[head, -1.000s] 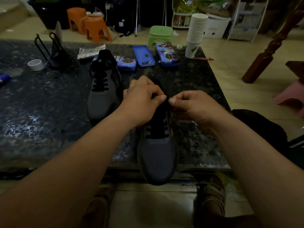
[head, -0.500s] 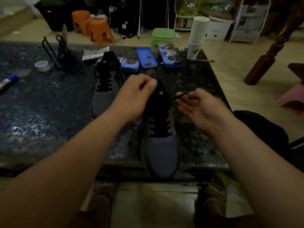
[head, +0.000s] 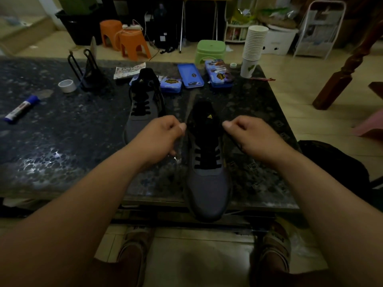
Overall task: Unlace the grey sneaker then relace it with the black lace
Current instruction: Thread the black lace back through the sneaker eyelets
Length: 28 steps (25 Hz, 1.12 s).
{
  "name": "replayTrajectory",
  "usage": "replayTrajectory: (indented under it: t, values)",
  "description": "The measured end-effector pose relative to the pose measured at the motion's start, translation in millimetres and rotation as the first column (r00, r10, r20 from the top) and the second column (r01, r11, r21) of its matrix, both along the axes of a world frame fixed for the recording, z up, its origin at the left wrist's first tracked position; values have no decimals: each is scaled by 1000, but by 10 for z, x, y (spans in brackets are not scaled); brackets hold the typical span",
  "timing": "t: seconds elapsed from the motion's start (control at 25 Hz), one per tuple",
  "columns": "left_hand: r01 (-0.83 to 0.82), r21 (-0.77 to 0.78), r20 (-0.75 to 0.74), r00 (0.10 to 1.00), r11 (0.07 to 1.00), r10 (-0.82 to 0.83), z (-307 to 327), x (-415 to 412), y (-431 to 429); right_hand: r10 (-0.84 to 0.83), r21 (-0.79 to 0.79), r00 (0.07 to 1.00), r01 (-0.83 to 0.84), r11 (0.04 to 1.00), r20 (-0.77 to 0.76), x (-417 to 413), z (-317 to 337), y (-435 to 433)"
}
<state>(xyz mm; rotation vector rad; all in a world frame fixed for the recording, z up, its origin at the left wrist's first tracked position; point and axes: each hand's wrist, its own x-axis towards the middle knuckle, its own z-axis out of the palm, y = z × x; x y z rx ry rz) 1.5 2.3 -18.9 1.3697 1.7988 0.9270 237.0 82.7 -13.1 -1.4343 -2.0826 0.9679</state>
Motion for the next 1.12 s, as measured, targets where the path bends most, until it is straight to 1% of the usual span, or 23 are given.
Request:
replayTrajectory:
  t: [0.04, 0.08, 0.12, 0.16, 0.28, 0.32, 0.44, 0.52, 0.56, 0.6, 0.64, 0.68, 0.72, 0.76, 0.8, 0.84, 0.88, 0.92, 0.96, 1.04, 1.12]
  values:
    - [-55, 17, 105, 993, 998, 53, 25, 7, 14, 59, 17, 997, -60, 998, 51, -6, 8, -19]
    - [-101, 28, 193, 977, 994, 94, 50, 19, 28, 87, 12, 994, -88, 996, 72, 1, 15, -17]
    - [-139, 34, 244, 961, 990, 127, 67, 37, 39, 91, 3, 993, -92, 996, 72, 21, 33, -5]
    - [-166, 40, 263, 953, 985, 150, 74, 53, 48, 69, 0, 996, -69, 998, 51, 48, 52, 21]
    - [-209, 55, 250, 949, 976, 189, 23, 41, 84, -72, -20, 994, 71, 997, -87, 127, 83, 78]
    - [-203, 55, 230, 955, 978, 186, 11, 30, 89, -87, -30, 992, 84, 996, -96, 135, 77, 70]
    - [-204, 48, 147, 970, 978, 195, -24, -13, 88, -90, -31, 995, 89, 996, -44, 119, -17, 28]
    - [-232, 65, 104, 969, 970, 225, -58, -42, 57, -135, -31, 989, 133, 991, -65, 125, -88, 29]
    - [-254, 93, 28, 967, 963, 253, -97, -56, 33, -161, -38, 984, 158, 987, -82, 129, -130, 25]
    - [-285, 140, -130, 944, 948, 303, -135, -57, -3, -191, -30, 977, 189, 981, -92, 131, -172, 19]
    - [-309, 197, -320, 877, 930, 359, -152, -27, -58, -233, -2, 969, 234, 972, -82, 131, -203, 3]
    - [-314, 259, -437, 805, 913, 401, -182, 34, -126, -276, 37, 960, 278, 960, -57, 133, -215, -47]
    - [-302, 280, -477, 780, 911, 405, -191, 121, -208, -310, 71, 950, 312, 947, -29, 127, -235, -106]
    - [-276, 234, -459, 814, 932, 357, -214, 216, -289, -314, 73, 949, 313, 947, 4, 114, -251, -181]
    - [-234, 107, -413, 873, 966, 258, -236, 313, -378, -283, 50, 957, 281, 958, 54, 89, -257, -267]
    - [-156, -42, -361, 923, 987, 131, -277, 394, -461, -212, -1, 970, 214, 977, 115, 58, -265, -369]
    - [-63, -159, -319, 948, 985, 9, -344, 441, -524, -135, -61, 977, 146, 987, 165, 33, -302, -450]
    - [8, -204, -302, 951, 979, -71, -393, 469, -563, -82, -98, 981, 101, 990, 176, 23, -334, -519]
    - [39, -198, -291, 952, 979, -97, -417, 500, -571, -66, -117, 985, 85, 989, 157, 33, -341, -573]
    - [35, -121, -268, 961, 992, -67, -422, 590, -525, -80, -132, 995, 88, 987, 58, 70, -303, -617]
    - [29, -120, -245, 968, 992, -58, -376, 687, -446, -88, -148, 996, 87, 985, 1, 95, -255, -611]
